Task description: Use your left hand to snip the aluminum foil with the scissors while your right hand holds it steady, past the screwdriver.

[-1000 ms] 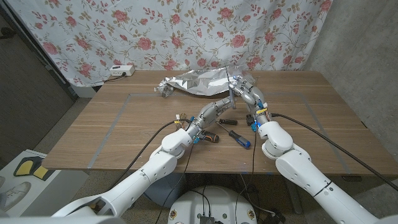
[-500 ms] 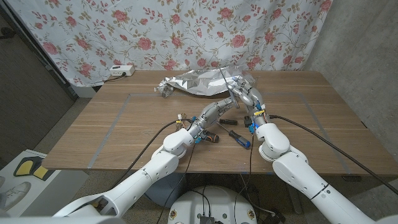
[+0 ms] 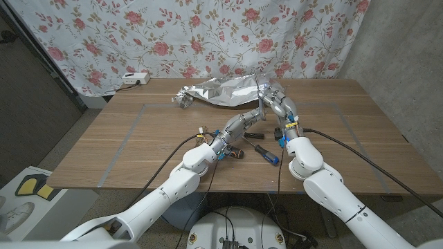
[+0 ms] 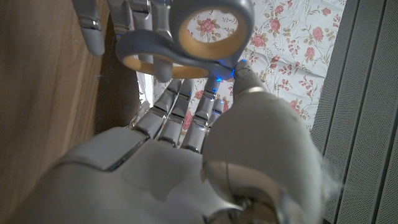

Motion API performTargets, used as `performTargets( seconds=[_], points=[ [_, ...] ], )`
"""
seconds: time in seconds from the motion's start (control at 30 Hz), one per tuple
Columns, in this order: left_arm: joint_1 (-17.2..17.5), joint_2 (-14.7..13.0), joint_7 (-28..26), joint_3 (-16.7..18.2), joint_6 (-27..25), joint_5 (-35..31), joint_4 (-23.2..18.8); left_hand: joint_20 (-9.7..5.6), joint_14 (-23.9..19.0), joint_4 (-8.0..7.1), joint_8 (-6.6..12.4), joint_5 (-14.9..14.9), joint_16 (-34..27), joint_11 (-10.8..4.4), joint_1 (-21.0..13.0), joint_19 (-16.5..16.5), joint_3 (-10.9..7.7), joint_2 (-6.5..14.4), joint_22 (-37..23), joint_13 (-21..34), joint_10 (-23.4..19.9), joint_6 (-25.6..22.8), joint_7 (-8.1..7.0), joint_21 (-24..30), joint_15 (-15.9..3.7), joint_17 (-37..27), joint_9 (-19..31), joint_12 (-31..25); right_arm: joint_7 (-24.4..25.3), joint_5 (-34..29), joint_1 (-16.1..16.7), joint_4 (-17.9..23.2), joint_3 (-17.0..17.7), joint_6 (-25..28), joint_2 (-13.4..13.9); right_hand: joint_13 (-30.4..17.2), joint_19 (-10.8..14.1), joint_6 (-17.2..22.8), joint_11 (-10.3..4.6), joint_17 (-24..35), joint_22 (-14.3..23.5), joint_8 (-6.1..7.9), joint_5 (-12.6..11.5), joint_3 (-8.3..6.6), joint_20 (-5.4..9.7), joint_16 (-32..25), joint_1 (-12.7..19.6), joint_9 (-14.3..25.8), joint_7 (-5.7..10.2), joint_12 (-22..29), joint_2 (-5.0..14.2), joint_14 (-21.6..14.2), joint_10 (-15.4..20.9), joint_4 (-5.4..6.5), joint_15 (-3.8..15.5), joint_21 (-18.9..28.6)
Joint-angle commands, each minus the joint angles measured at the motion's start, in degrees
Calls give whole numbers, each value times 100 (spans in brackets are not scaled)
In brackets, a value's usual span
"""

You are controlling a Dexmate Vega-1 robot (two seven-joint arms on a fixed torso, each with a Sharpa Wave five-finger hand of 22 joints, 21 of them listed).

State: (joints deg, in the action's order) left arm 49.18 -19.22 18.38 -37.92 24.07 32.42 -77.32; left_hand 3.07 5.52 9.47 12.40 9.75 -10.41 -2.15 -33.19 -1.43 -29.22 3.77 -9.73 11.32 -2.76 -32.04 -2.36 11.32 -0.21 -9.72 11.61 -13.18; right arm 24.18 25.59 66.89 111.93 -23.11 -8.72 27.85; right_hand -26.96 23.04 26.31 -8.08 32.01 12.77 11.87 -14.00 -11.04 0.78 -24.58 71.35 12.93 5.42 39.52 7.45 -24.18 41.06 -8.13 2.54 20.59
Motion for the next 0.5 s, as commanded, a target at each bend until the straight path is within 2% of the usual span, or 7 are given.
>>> performTargets(
  seconds=[0.03,0.5],
  points=[
    [54,49,-76,10,10,16,17,32,-55,4,-9,22,-16,0,-82,-52,0,-3,-28,13,-62,-63,7,-13,14,-21,13,-7,155,-49,86,-29,77,-85,-96,-40,-27,43,-410,31,10,15,-32,7,10,-25,182,18,-3,42,187,-54,449,-5,1067,37],
    [-15,167,-20,-42,66,7,107,23,-72,-3,-19,18,-16,2,-120,-66,10,25,-30,13,-86,-67,8,-10,0,-21,17,-12,194,-62,232,53,84,-91,-102,-41,-22,95,-413,59,0,34,-51,18,-23,-28,195,44,2,85,174,-77,472,-8,1061,60]
  ],
)
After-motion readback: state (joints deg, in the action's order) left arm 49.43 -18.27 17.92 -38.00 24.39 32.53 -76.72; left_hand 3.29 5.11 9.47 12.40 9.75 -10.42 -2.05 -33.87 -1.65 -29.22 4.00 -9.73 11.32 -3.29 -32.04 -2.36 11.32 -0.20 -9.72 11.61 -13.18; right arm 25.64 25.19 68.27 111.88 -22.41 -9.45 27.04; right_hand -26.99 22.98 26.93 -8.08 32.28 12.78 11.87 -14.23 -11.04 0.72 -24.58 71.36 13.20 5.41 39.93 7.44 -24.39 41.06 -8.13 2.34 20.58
